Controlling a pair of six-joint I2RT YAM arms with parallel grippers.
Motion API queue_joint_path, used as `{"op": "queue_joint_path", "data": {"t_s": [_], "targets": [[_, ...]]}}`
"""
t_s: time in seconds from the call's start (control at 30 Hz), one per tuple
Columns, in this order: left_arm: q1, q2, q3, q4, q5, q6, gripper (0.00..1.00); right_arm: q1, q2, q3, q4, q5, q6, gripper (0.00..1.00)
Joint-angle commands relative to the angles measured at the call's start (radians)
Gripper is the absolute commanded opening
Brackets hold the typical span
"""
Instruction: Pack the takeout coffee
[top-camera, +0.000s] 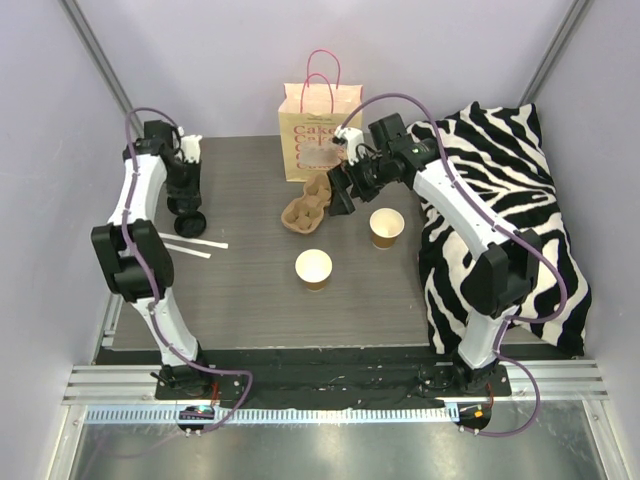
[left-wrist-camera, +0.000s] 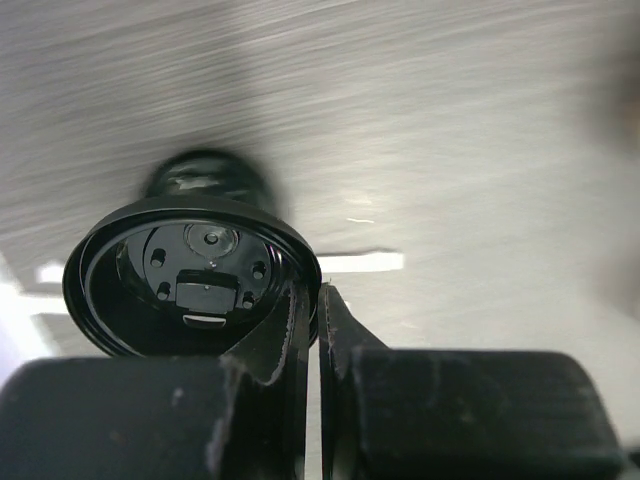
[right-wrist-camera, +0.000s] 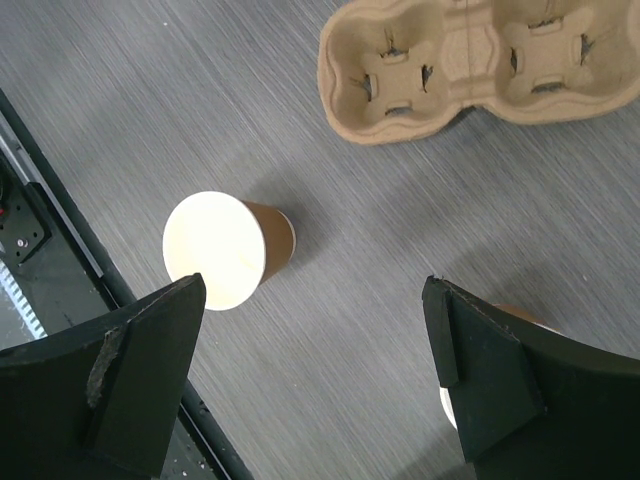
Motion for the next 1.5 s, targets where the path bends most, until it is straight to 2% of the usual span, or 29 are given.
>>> {"op": "queue_joint_path", "data": {"t_s": [0.0,0.07,0.13,0.17,0.23,0.27,0.3,0.37,0.4,0.43,0.47,0.5,0.57,0.6,0.67,0.7,0.8,0.9,1.07,1.13,1.17,1.2,1.27,1.3,1.47], "targets": [[-0.041,-0.195,0.083,-0.115,0.415,0.002,0.00,0.003,0.001,0.077,0.031,-0.039,-0.008,1.00],[-0.099,-0.232,0.105,-0.160,0.536,-0.001,0.00,0.003,-0.009,0.080,0.031,-0.019,-0.040,1.00],[-0.137,-0.288,0.108,-0.194,0.591,-0.022,0.00,-0.002,-0.052,0.060,0.039,-0.001,-0.115,1.00],[-0.188,-0.304,0.100,-0.197,0.626,-0.038,0.00,-0.006,-0.075,0.043,0.052,-0.001,-0.132,1.00],[-0.213,-0.345,0.070,-0.188,0.764,-0.103,0.00,-0.017,-0.159,-0.036,0.115,-0.022,-0.179,1.00],[-0.225,-0.361,0.053,-0.170,0.822,-0.133,0.00,-0.018,-0.192,-0.070,0.143,-0.046,-0.195,1.00],[-0.225,-0.373,0.028,-0.106,0.964,-0.168,0.00,-0.021,-0.224,-0.133,0.167,-0.056,-0.208,1.00],[-0.234,-0.431,-0.073,0.025,1.074,-0.365,0.00,-0.021,-0.328,-0.216,0.259,-0.089,-0.216,1.00],[-0.237,-0.457,-0.120,0.246,1.155,-0.475,0.00,-0.023,-0.366,-0.242,0.288,-0.105,-0.212,1.00],[-0.243,-0.515,-0.223,0.384,1.178,-0.697,0.00,-0.023,-0.429,-0.265,0.354,-0.120,-0.204,1.00],[-0.253,-0.543,-0.269,0.529,1.187,-0.829,0.00,-0.023,-0.463,-0.291,0.388,-0.131,-0.163,1.00],[-0.259,-0.572,-0.309,0.803,1.189,-0.936,0.00,-0.023,-0.492,-0.343,0.461,-0.155,-0.143,1.00],[-0.282,-0.621,-0.390,1.011,1.174,-1.171,0.00,-0.023,-0.581,-0.400,0.541,-0.171,-0.076,1.00],[-0.295,-0.629,-0.409,1.157,1.174,-1.229,0.00,-0.021,-0.606,-0.447,0.580,-0.188,-0.057,1.00],[-0.335,-0.638,-0.453,1.309,1.175,-1.432,0.00,-0.017,-0.664,-0.483,0.675,-0.200,-0.028,0.99],[-0.348,-0.638,-0.467,1.467,1.174,-1.511,0.00,-0.011,-0.674,-0.494,0.692,-0.200,-0.002,0.98],[-0.384,-0.641,-0.497,1.687,1.165,-1.669,0.00,-0.005,-0.660,-0.465,0.723,-0.215,0.082,0.95],[-0.407,-0.646,-0.475,1.737,1.163,-1.693,0.00,-0.003,-0.646,-0.454,0.793,-0.249,0.178,0.91],[-0.412,-0.652,-0.441,1.797,1.140,-1.661,0.00,-0.005,-0.640,-0.520,1.008,-0.287,0.699,0.87],[-0.412,-0.657,-0.437,1.805,1.135,-1.627,0.00,-0.008,-0.643,-0.577,1.118,-0.280,0.832,0.87],[-0.412,-0.657,-0.435,1.805,1.134,-1.613,0.00,-0.009,-0.641,-0.587,1.150,-0.274,0.967,0.87],[-0.411,-0.658,-0.434,1.806,1.132,-1.604,0.00,-0.012,-0.638,-0.613,1.187,-0.260,1.032,0.86],[-0.411,-0.660,-0.426,1.808,1.125,-1.581,0.00,-0.023,-0.629,-0.641,1.327,-0.240,1.234,0.84],[-0.411,-0.658,-0.420,1.808,1.125,-1.575,0.00,-0.025,-0.623,-0.662,1.403,-0.220,1.299,0.82],[-0.411,-0.651,-0.383,1.806,1.115,-1.558,0.00,-0.021,-0.580,-0.638,1.411,-0.205,1.414,0.75]]}}
